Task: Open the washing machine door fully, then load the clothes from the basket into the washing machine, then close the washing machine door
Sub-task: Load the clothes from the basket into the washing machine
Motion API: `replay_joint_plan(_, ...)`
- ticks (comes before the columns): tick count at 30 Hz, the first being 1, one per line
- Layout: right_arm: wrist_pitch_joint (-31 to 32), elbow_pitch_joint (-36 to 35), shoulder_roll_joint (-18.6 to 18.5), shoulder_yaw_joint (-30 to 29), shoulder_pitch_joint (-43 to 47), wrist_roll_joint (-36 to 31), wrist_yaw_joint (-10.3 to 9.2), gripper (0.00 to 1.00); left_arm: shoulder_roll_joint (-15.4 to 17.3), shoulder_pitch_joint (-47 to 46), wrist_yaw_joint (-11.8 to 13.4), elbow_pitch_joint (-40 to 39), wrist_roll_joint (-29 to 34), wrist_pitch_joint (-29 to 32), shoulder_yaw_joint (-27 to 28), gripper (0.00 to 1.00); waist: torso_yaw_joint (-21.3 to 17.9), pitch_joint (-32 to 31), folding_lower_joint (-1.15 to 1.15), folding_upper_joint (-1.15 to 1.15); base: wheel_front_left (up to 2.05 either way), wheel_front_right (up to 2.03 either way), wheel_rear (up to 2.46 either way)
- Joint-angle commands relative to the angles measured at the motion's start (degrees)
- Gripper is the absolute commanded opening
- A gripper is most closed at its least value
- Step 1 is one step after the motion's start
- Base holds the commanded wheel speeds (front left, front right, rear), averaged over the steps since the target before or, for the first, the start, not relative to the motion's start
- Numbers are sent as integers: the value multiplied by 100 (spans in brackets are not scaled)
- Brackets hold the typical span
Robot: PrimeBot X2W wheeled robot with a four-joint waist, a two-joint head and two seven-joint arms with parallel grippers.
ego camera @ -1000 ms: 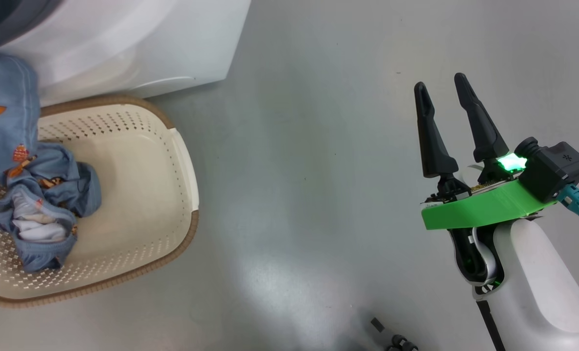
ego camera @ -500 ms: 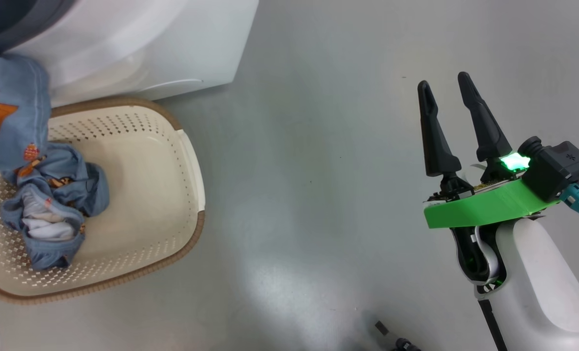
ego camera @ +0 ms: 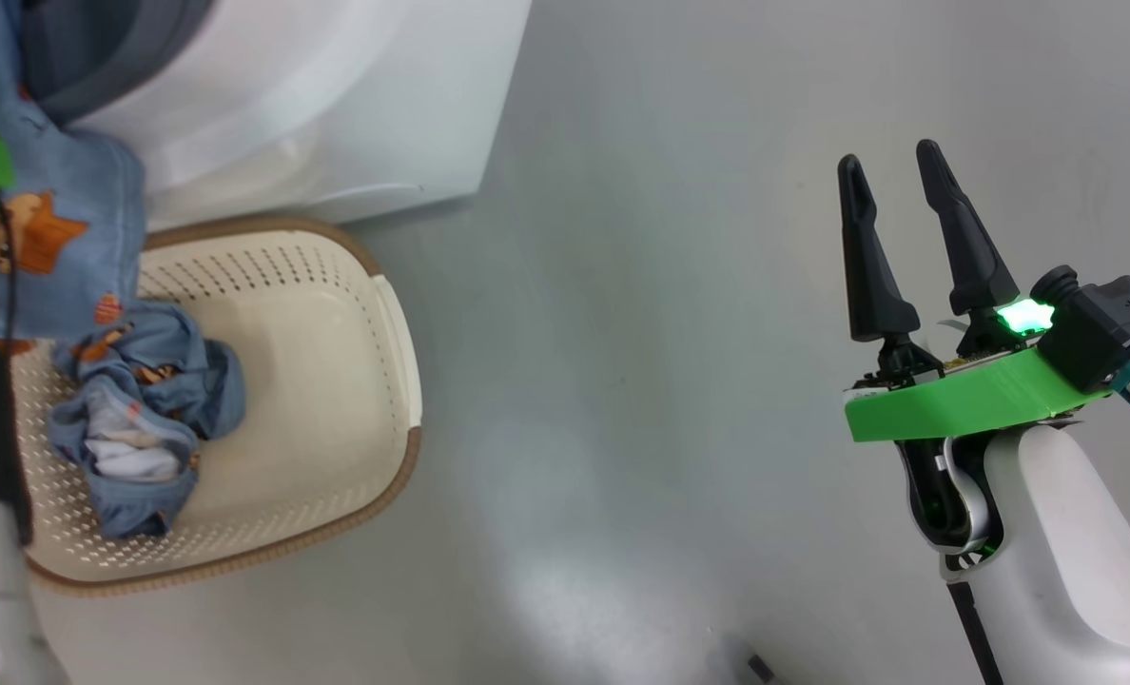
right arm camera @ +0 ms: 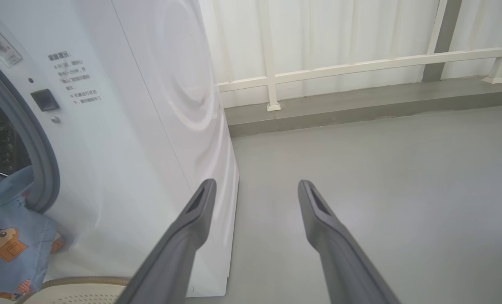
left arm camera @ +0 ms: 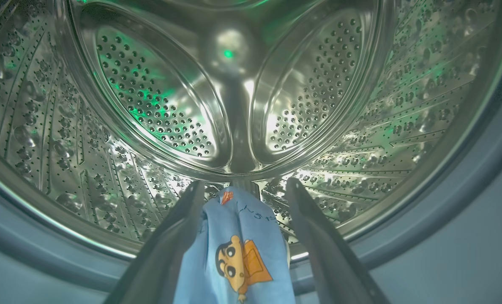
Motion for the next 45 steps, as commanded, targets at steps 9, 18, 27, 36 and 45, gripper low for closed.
replay_joint_plan(9, -45, -24, -248, 40, 358, -58, 25, 100, -198, 1240, -72, -694, 208, -29, 490, 100, 272, -755, 0, 0, 0, 0, 0)
replay_joint_plan(18, -45, 67, -497, 37, 719, -59, 25, 100, -535, 2274, -88, -1100, 340, -29, 578, 100, 519, -1426, 0, 0, 0, 0, 0)
replay_joint_plan(27, -45, 115, -701, -13, 1138, -27, 25, 100, -735, 3194, -89, -1365, 380, -29, 497, 100, 778, -1997, 0, 0, 0, 0, 0)
replay_joint_plan(36, -45, 171, -802, -23, 1537, -5, 25, 100, -902, 4063, -89, -1734, 464, -29, 394, 100, 945, -2492, 0, 0, 0, 0, 0)
replay_joint_plan(45, -45, 164, -817, -62, 1860, 11, 25, 100, -1057, 4825, -90, -2106, 506, -29, 311, 100, 1049, -2772, 0, 0, 0, 0, 0)
